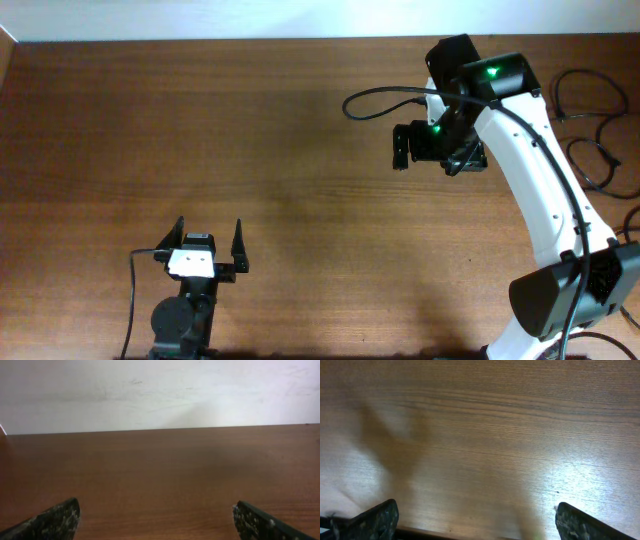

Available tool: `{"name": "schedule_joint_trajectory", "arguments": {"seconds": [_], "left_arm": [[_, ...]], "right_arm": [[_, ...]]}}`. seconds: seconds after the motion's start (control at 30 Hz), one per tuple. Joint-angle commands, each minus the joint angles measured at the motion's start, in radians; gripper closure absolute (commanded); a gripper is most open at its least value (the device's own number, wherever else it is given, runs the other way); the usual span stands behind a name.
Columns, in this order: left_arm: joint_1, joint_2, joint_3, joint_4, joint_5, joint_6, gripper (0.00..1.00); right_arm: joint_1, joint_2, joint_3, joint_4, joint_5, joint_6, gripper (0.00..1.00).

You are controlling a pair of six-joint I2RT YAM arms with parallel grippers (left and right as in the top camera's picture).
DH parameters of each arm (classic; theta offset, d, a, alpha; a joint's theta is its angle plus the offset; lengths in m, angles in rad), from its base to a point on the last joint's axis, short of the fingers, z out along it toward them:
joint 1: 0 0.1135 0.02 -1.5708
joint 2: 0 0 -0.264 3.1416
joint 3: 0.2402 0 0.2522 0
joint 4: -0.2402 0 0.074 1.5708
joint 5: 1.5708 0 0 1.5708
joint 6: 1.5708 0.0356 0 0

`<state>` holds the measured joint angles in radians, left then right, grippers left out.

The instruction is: Untangle cables

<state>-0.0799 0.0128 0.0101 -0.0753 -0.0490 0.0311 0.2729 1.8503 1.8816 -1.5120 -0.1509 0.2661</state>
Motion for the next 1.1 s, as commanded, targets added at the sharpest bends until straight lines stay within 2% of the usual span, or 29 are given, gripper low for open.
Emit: {"name": "schedule_joint_trajectory", "arguments": {"seconds": [0.0, 0.83, 0.93, 1.07], "left_arm": [[0.005, -0.008, -0.001, -0.008, 0.003, 0.016, 0.01], [0.005, -0.008, -0.001, -0.008, 0.003, 0.016, 0.01], [0.004, -0.008, -0.001, -0.008, 0.003, 0.016, 0.01], [0.005, -0.008, -0.001, -0.008, 0.003, 0.016, 0.01]], "right_arm": [[0.001, -0.011, 0.003, 0.002, -0.002, 0.003, 0.01], [0.003, -0.016, 0.003, 0.002, 0.005, 0.003, 0.01], [0.045, -0.047, 0.003, 0.007, 0.015, 0.003, 0.01], [0.132, -0.102, 0.003, 0.162, 0.089, 0.003, 0.01]]}}
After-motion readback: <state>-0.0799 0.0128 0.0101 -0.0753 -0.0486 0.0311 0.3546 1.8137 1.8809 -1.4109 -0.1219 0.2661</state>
